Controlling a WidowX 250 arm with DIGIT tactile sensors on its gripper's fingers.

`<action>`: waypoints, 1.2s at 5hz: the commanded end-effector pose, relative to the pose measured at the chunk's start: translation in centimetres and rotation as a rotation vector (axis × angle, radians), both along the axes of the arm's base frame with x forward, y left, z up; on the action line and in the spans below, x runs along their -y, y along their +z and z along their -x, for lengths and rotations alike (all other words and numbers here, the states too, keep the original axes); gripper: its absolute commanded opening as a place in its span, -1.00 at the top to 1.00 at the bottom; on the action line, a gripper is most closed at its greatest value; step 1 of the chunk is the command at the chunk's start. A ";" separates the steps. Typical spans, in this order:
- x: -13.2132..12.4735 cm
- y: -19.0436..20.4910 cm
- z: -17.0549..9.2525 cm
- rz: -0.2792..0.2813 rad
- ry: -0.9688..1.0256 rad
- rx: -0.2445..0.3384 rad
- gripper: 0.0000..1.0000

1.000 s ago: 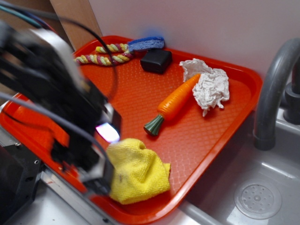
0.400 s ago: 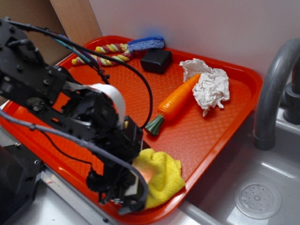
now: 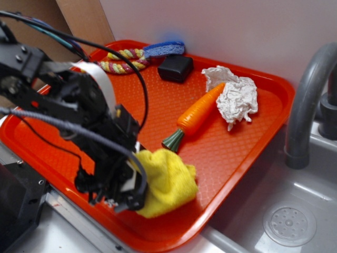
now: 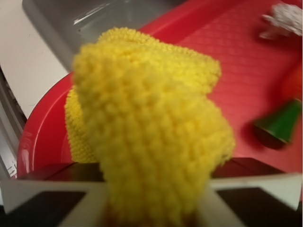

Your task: Grab the yellow cloth.

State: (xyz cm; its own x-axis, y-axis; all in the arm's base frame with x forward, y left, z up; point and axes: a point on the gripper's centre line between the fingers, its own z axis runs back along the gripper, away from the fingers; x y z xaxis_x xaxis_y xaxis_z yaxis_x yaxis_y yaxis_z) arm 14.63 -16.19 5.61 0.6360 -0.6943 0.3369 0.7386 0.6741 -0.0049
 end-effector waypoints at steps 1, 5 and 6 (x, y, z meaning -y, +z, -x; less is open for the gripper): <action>-8.2 9.4 3.0 -0.033 0.493 -0.083 1.00; -15.5 10.8 -3.0 -0.219 0.882 -0.124 1.00; -15.4 10.8 -3.1 -0.197 0.881 -0.112 1.00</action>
State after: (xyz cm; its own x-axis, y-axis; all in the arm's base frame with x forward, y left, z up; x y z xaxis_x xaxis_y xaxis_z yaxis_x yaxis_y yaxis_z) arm 18.92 1.10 14.68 0.9935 0.0113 0.1133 -0.0267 0.9905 0.1352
